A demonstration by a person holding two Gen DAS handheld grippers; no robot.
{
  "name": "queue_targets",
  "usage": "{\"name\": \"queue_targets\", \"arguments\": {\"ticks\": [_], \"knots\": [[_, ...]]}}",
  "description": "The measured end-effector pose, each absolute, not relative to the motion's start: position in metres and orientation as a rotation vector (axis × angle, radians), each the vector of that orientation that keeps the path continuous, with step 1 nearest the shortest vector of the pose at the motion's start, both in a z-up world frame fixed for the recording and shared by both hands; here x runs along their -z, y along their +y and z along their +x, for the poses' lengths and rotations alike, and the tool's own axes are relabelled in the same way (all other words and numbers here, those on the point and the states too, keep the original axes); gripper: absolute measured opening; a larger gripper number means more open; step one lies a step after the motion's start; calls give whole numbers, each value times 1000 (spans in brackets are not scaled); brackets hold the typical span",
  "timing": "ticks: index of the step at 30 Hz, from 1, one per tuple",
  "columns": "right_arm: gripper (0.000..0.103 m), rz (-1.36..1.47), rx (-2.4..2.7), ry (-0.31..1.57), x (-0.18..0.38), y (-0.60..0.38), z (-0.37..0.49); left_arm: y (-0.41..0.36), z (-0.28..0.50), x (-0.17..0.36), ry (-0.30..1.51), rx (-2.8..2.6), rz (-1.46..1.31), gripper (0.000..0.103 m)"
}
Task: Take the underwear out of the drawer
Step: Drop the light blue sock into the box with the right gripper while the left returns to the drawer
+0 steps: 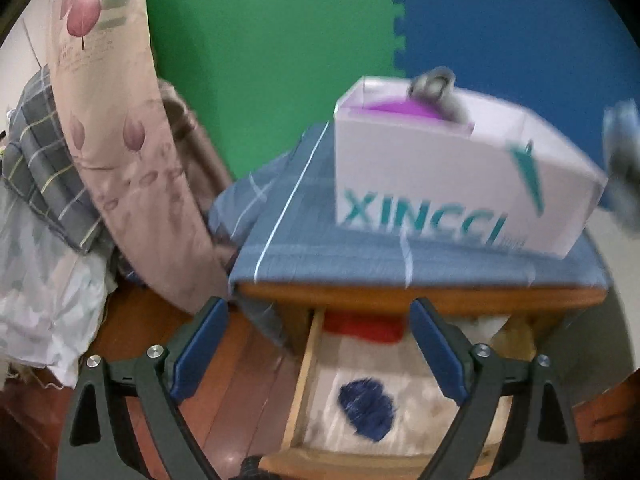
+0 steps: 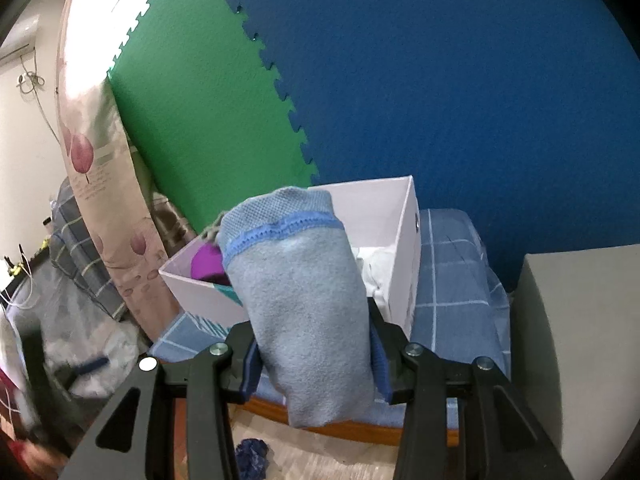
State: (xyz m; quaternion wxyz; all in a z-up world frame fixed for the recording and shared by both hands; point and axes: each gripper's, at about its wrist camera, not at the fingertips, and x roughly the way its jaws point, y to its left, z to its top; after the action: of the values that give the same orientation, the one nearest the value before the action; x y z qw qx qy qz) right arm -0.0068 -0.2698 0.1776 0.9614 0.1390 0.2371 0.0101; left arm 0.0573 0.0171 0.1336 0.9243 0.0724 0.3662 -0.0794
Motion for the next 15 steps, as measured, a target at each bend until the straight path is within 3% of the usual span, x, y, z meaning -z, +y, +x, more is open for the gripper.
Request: {"name": "queue_targets", "arguments": {"ticks": [8,15], "knots": [[44,171,27,593,-213,-255,52,15,56,-95,772,126,252,91],[45,148,49,791,-197,-245,128,29,64,-84,874,139,127,91]]}}
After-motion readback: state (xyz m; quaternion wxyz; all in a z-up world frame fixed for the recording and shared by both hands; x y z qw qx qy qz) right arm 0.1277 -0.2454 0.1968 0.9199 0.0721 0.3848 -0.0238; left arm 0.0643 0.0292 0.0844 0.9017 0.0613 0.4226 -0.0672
